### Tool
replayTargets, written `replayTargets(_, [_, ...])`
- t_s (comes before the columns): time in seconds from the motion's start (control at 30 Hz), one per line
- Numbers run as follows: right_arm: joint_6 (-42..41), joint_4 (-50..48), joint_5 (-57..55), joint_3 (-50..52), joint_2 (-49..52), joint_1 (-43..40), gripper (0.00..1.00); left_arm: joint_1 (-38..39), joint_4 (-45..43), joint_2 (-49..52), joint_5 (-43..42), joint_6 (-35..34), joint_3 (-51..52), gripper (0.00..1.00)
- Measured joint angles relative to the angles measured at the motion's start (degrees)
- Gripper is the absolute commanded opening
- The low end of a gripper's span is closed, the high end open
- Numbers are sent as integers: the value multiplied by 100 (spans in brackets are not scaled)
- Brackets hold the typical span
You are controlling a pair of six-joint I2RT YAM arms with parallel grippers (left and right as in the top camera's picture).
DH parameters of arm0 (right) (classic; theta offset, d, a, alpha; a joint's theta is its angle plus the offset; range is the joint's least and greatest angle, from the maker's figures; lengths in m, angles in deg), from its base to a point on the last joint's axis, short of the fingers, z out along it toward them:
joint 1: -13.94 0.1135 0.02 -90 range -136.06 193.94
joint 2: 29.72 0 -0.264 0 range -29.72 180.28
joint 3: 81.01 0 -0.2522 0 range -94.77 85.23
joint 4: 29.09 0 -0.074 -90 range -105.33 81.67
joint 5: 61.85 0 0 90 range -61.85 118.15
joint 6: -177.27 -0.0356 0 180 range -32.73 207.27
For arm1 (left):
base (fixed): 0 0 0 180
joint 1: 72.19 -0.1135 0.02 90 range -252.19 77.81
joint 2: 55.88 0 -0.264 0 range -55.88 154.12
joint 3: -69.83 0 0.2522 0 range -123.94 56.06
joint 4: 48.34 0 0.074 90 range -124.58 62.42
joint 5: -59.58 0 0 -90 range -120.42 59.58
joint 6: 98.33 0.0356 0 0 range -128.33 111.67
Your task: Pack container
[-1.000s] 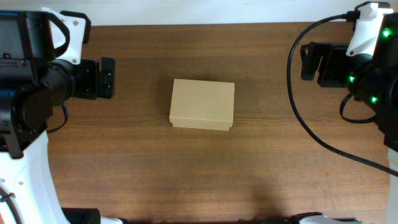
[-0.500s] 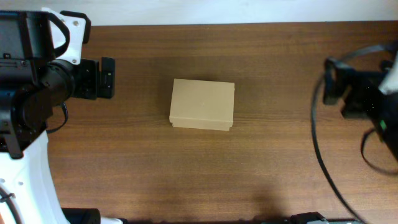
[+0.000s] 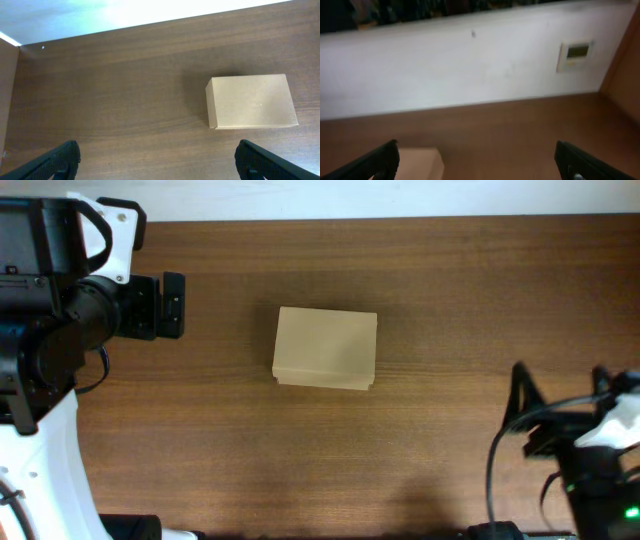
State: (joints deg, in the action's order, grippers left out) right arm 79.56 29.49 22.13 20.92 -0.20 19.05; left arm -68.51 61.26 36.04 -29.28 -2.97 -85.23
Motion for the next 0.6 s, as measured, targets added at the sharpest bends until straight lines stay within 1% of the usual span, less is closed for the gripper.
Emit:
replayTargets(0.17, [-2,-52,-4,1357,-903,-240,99,0,2,0,0,0,0,100])
replayTargets(0.33, [-2,-186,-17,2507,-1652,-444,99,0,2,0,-2,0,0,99])
replayTargets(0.6, [2,-181,-17,3947,-2739,-470,99,0,2,0,-2,0,0,99])
